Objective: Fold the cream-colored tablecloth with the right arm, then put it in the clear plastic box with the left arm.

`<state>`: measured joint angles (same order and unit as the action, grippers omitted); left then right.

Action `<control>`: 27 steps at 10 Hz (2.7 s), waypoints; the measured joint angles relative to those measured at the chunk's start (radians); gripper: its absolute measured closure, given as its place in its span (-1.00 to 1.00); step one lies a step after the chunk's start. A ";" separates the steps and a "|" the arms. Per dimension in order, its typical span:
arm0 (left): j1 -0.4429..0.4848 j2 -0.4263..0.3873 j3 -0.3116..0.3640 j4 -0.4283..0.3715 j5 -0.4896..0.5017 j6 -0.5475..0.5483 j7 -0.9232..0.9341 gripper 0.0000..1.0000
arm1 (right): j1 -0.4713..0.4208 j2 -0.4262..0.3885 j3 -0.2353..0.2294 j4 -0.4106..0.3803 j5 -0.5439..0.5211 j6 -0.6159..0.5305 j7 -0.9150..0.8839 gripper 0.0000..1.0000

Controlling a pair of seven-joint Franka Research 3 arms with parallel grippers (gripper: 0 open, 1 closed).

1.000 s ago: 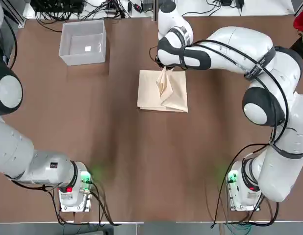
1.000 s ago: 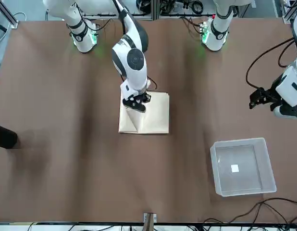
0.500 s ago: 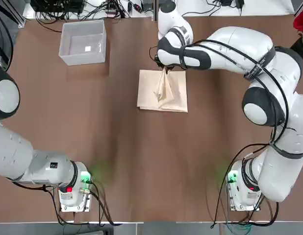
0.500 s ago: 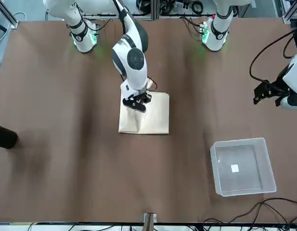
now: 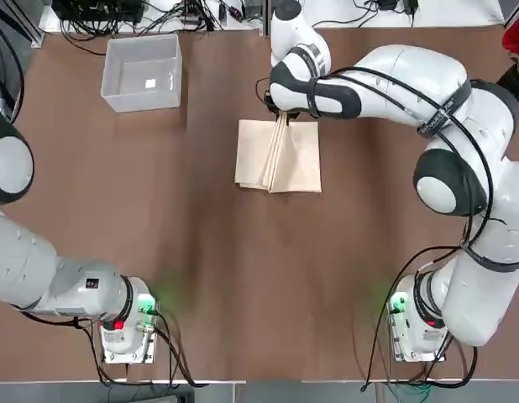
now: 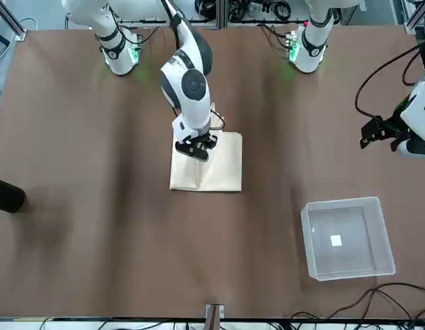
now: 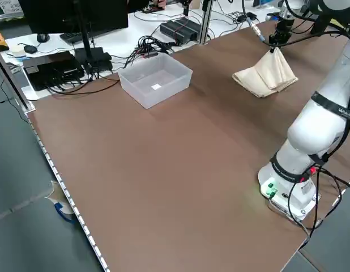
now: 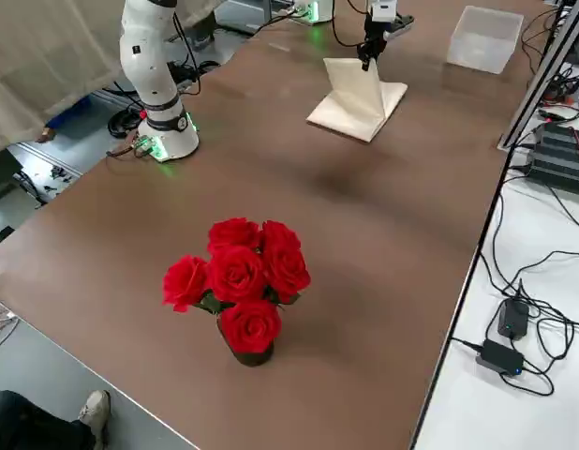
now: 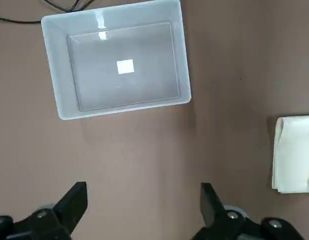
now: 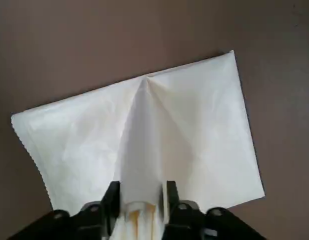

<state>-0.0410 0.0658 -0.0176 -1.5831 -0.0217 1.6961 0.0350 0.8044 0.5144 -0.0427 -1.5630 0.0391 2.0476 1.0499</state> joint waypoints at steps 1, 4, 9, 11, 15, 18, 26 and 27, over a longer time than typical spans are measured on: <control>0.000 0.000 -0.001 -0.003 0.000 0.000 0.000 -0.99 | 0.000 0.004 -0.001 0.007 0.000 0.000 0.000 -0.25; 0.000 0.001 -0.001 -0.008 0.000 0.000 0.000 -0.99 | -0.002 0.010 -0.008 0.046 0.000 -0.004 0.000 -1.00; -0.006 0.024 -0.004 -0.059 -0.151 0.007 -0.001 -0.99 | -0.037 0.009 -0.017 0.152 0.000 -0.102 0.001 -1.00; -0.011 0.035 -0.045 -0.165 -0.252 0.113 -0.002 -0.99 | -0.087 -0.014 -0.020 0.212 -0.002 -0.212 -0.008 -1.00; -0.023 0.050 -0.260 -0.435 -0.349 0.457 -0.081 -0.99 | -0.192 -0.082 -0.023 0.293 -0.005 -0.384 -0.183 -1.00; -0.025 0.143 -0.380 -0.547 -0.365 0.730 -0.101 -0.99 | -0.311 -0.120 -0.026 0.317 -0.006 -0.491 -0.323 -1.00; -0.075 0.481 -0.466 -0.511 -0.456 1.069 -0.142 -0.99 | -0.621 -0.152 -0.025 0.434 -0.008 -0.668 -0.691 -1.00; -0.090 0.504 -0.466 -0.489 -0.456 1.069 -0.165 -0.99 | -0.662 -0.157 -0.025 0.434 -0.008 -0.671 -0.747 -1.00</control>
<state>-0.1308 0.5696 -0.4835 -2.0722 -0.4777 2.7651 -0.1297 0.1422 0.3571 -0.0676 -1.1293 0.0308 1.3771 0.3026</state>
